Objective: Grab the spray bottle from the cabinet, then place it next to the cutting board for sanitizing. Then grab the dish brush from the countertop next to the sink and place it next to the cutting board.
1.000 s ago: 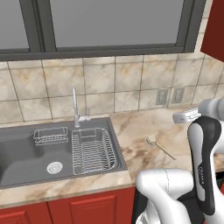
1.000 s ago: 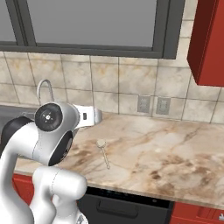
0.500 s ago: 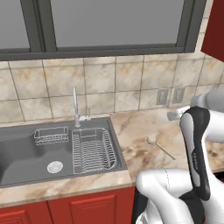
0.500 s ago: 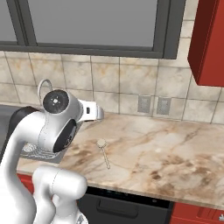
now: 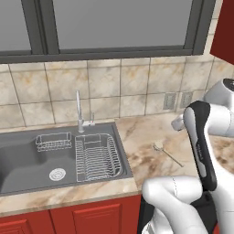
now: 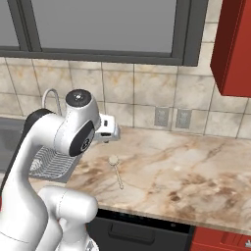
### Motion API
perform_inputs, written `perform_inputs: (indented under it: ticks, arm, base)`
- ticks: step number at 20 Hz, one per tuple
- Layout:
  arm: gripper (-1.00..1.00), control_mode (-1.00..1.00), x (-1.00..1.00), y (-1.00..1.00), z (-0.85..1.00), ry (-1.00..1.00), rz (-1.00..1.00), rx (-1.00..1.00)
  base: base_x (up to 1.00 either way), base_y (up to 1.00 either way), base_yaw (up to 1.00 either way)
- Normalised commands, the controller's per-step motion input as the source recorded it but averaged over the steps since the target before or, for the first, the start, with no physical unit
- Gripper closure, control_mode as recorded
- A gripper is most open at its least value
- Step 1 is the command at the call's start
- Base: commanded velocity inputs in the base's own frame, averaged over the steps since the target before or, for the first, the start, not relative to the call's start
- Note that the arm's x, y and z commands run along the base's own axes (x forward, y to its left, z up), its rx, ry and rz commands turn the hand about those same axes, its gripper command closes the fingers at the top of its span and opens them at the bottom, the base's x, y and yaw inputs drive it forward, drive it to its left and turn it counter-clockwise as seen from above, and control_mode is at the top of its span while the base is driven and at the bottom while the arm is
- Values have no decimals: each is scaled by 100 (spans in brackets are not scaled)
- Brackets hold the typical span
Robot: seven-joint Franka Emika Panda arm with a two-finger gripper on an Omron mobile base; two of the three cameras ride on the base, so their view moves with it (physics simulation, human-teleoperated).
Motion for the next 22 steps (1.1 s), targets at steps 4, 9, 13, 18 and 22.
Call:
perform_inputs:
  ticks: [4, 9, 13, 18, 22]
  arm:
    - [-100, -100, 0, 0, -71, 13, 0, -5]
    - [-100, -100, 2, -9, -57, 19, 0, -3]
    - [-100, -100, 0, -20, -47, 17, 0, 0]
    - [-100, -100, 0, -12, -43, 16, 0, 0]
    - [-100, -100, 19, -1, -37, 14, 0, 0]
  base:
    - [0, 0, 0]
    - [0, 0, 0]
    - [0, 0, 0]
    - [0, 0, 0]
    - [0, 0, 0]
